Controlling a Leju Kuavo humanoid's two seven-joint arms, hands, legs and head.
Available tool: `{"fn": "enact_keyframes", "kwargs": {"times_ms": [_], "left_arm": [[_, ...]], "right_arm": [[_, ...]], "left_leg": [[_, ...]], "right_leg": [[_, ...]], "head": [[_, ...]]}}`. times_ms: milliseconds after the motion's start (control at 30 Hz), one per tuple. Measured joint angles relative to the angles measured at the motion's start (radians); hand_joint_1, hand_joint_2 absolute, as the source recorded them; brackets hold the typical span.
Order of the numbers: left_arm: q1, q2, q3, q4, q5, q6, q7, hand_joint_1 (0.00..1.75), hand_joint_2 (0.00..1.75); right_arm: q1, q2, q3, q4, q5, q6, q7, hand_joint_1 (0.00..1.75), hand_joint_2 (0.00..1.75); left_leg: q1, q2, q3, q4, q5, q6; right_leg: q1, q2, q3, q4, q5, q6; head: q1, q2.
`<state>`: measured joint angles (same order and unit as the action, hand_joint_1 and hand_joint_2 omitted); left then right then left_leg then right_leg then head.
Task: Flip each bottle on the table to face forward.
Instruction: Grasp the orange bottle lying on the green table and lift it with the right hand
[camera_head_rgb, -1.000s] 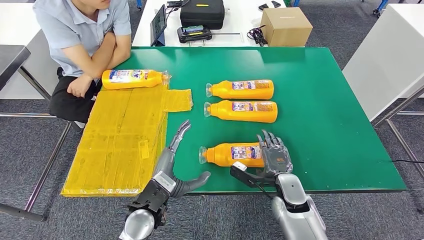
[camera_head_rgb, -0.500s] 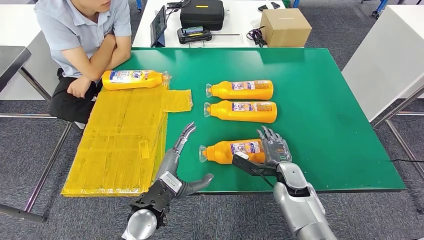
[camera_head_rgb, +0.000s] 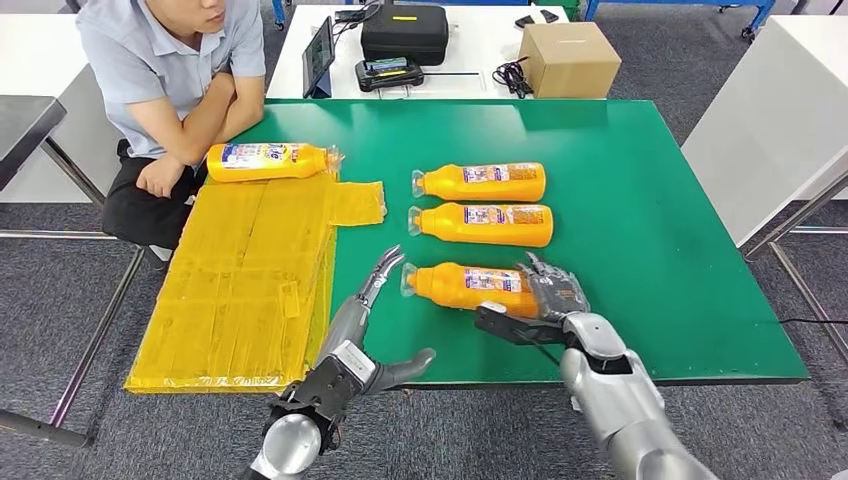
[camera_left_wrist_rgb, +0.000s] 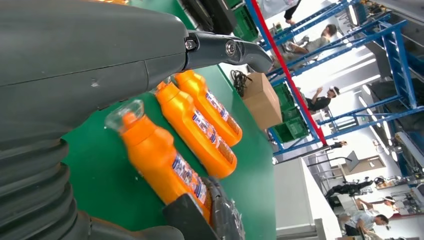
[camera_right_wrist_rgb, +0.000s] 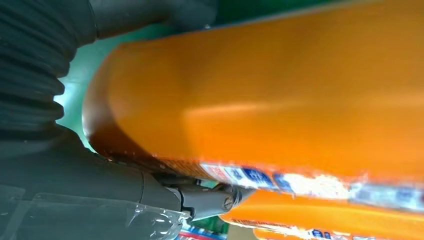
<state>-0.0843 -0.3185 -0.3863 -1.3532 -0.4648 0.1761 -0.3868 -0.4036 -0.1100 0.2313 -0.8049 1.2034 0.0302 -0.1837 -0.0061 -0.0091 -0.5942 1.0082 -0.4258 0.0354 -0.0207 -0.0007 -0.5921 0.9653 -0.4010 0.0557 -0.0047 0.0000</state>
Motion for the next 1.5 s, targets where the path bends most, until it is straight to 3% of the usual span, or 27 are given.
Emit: {"fn": "enact_keyframes", "kwargs": {"times_ms": [167,367,500,600,867,1000,1233,1500], "left_arm": [[-0.02,0.0,-0.017,0.029,0.017,-0.012,-0.015,0.0,1.75],[-0.048,0.0,-0.04,0.071,0.055,-0.027,-0.04,0.0,1.75],[-0.063,-0.002,-0.053,0.088,0.073,-0.016,-0.055,0.0,1.75],[-0.065,-0.003,-0.057,0.092,0.13,0.022,-0.082,0.0,1.75],[-0.068,-0.003,-0.046,0.101,0.373,0.066,-0.131,0.0,1.75],[-0.065,-0.004,-0.035,0.102,0.513,0.092,-0.157,0.0,1.75],[-0.045,-0.006,-0.002,0.125,0.639,0.045,-0.133,0.0,1.75],[-0.039,-0.006,0.018,0.161,0.704,-0.001,-0.091,0.0,1.75]], "right_arm": [[-0.036,-0.076,0.055,0.047,-0.048,0.049,-0.057,1.75,1.75],[-0.055,-0.193,0.114,0.053,-0.262,0.177,-0.135,1.75,1.75],[-0.056,-0.26,0.154,0.053,-0.365,0.202,-0.153,1.75,1.75],[-0.051,-0.281,0.168,0.053,-0.455,0.201,-0.176,1.75,1.75],[0.014,-0.25,0.153,-0.005,-0.654,0.165,-0.26,1.75,1.75],[0.053,-0.193,0.124,-0.069,-0.706,0.128,-0.268,1.75,1.75],[0.129,-0.079,0.072,-0.222,-0.719,0.106,-0.235,1.75,1.75],[0.155,-0.03,0.048,-0.311,-0.71,0.105,-0.254,1.75,1.75]], "left_leg": [[0.0,-0.001,0.007,0.0,-0.001,0.001],[0.0,-0.002,0.013,0.0,-0.003,0.004],[-0.001,-0.002,0.013,0.0,-0.004,0.005],[-0.001,-0.001,0.013,0.0,-0.004,0.006],[0.001,0.005,0.011,0.0,-0.005,0.004],[0.004,0.006,0.009,0.0,-0.005,0.003],[0.004,0.001,-0.001,0.0,-0.002,0.001],[0.003,0.001,-0.008,0.0,-0.002,0.002]], "right_leg": [[0.0,0.0,0.007,-0.002,-0.001,0.001],[0.0,-0.001,0.016,-0.005,-0.001,0.003],[0.0,-0.001,0.018,-0.007,-0.001,0.004],[0.0,-0.001,0.021,-0.007,-0.001,0.004],[0.002,0.004,0.025,-0.007,0.001,0.004],[0.004,0.005,0.022,-0.007,0.001,0.004],[0.004,0.002,0.014,-0.004,0.001,0.003],[0.003,0.001,0.009,-0.004,0.0,0.004]], "head": [[0.0,0.0],[0.0,0.0],[0.0,0.0],[0.0,0.0],[0.0,0.0],[0.0,0.0],[0.0,0.0],[0.0,0.0]]}}
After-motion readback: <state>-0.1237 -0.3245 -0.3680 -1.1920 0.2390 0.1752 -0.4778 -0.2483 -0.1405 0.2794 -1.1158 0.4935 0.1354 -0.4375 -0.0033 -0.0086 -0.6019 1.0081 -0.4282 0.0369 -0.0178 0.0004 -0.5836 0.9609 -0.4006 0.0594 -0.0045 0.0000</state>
